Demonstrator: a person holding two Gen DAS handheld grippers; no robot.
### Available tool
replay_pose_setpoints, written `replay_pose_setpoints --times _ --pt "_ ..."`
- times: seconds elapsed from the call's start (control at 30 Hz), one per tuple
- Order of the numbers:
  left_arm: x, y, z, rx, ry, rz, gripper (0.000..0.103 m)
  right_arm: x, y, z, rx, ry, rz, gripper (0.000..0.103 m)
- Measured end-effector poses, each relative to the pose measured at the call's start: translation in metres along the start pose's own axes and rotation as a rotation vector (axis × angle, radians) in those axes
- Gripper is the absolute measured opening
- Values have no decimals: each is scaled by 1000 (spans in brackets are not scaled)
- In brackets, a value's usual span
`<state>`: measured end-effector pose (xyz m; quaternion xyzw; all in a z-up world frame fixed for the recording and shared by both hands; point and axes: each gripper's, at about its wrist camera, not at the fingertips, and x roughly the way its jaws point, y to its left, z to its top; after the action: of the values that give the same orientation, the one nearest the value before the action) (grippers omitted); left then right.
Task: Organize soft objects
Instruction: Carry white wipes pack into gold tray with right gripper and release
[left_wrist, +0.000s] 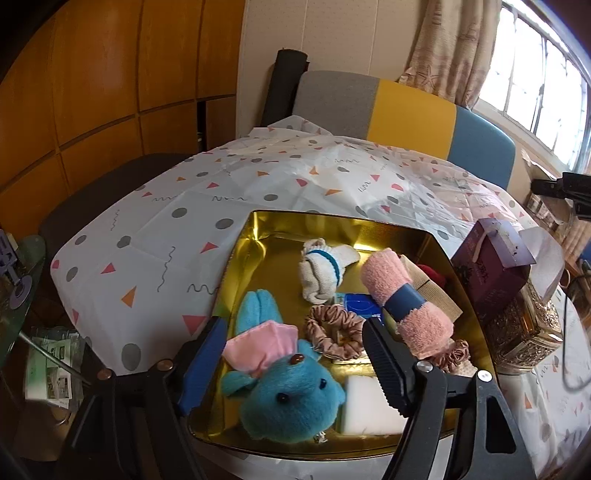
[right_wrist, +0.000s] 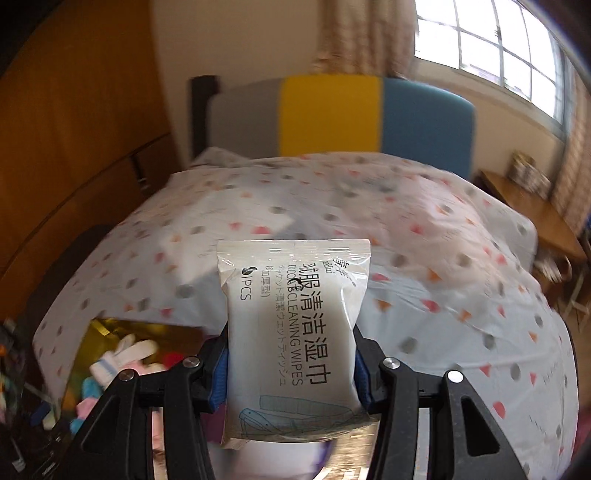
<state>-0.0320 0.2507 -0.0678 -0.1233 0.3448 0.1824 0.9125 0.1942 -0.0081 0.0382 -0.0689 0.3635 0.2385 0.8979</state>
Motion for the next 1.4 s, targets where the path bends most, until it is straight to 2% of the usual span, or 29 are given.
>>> replay_pose_setpoints --times 0.1,0.23,0.33,0.47,0.7,1.07,1.23,1.4 --pt "-1 2 0 -6 -3 9 78 2 59 -17 -116 22 92 52" --pt "-3 6 2 -12 -13 23 80 12 122 -54 -235 92 189 52" --pt "-5 9 3 -23 -17 29 81 25 150 -87 -280 147 232 52" --pt "-4 9 3 -22 -15 30 81 45 170 -122 -303 211 244 52" --pt "-2 7 1 -19 -8 24 81 64 173 -149 -329 238 192 52" --pt "1 2 -2 -9 5 21 84 102 164 -138 -262 261 76 53" --pt "2 2 -2 -13 8 23 85 100 164 -141 -254 252 94 56" --pt "-1 2 -2 -15 1 29 87 87 162 -142 -229 221 116 68"
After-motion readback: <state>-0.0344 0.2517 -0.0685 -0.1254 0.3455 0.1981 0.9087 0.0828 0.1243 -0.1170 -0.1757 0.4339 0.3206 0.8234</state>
